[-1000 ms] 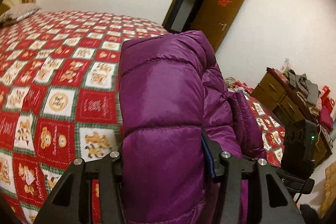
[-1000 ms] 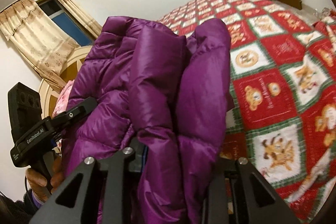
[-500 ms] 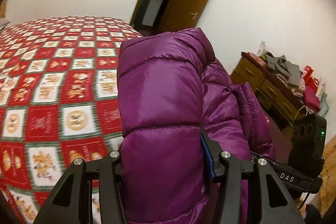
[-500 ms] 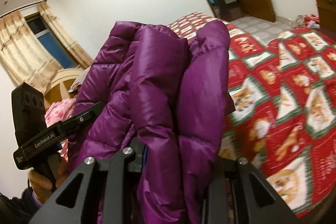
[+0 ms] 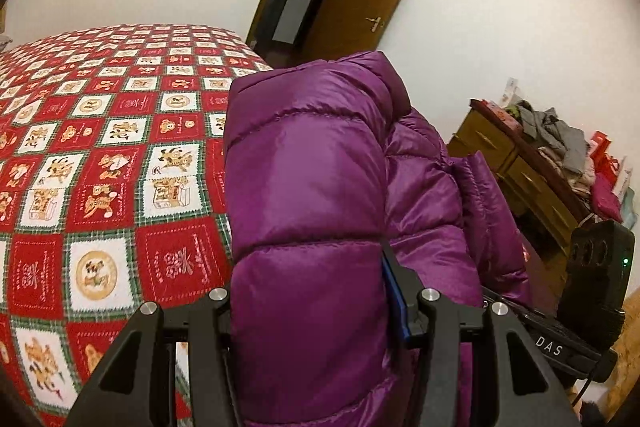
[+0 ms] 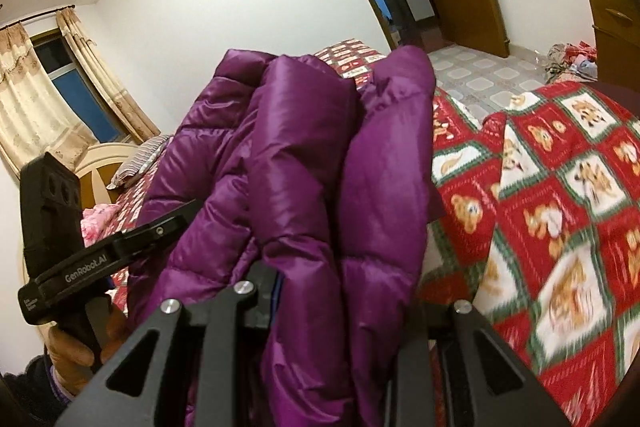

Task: Fold large clothes

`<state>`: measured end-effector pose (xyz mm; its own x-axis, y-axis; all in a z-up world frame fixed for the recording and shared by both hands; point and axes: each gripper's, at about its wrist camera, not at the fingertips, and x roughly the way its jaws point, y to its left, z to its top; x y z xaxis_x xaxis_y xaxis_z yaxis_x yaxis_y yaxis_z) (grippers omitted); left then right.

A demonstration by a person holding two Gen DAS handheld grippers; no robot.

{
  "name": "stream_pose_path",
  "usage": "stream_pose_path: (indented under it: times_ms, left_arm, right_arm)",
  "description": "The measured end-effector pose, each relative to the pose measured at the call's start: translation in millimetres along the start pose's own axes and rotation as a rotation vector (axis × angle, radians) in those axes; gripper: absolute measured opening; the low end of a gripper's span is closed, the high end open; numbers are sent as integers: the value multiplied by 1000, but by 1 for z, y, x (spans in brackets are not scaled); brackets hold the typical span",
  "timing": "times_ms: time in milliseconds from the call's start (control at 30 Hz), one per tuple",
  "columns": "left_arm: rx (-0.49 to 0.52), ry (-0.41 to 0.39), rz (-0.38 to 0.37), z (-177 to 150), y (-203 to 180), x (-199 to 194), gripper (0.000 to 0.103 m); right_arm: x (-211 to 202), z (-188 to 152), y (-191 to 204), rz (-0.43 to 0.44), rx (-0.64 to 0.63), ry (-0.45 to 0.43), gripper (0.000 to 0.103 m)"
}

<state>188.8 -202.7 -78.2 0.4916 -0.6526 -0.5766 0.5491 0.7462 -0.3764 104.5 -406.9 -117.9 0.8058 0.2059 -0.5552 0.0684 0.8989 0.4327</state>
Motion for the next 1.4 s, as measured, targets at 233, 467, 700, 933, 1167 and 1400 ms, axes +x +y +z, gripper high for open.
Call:
stream_pose_path:
  times_ms: [233,467,700,933,1167,1400]
  left_arm:
    - [-27,14,39,10,-2,30,52]
    - [-29,50,86,15,-2,66,52]
    - [-39,76,156,10,11,94,52]
    - [-22,76,205,8,15,113,60]
    - [10,58,240,4,17,114,72]
    - [55,40,313,3,8,115,76]
  right_arm:
    - [18,16,-10,-20,-17,29,30]
    - [36,21,-24,-43,2,64,30]
    - [59,15,-42,-60,45,108,30]
    - [61,17,-56,-67,103,128,32]
    - [24,22,-45,-223,23,72,59]
    - [-30,50,-5,-399,-111,-100,50]
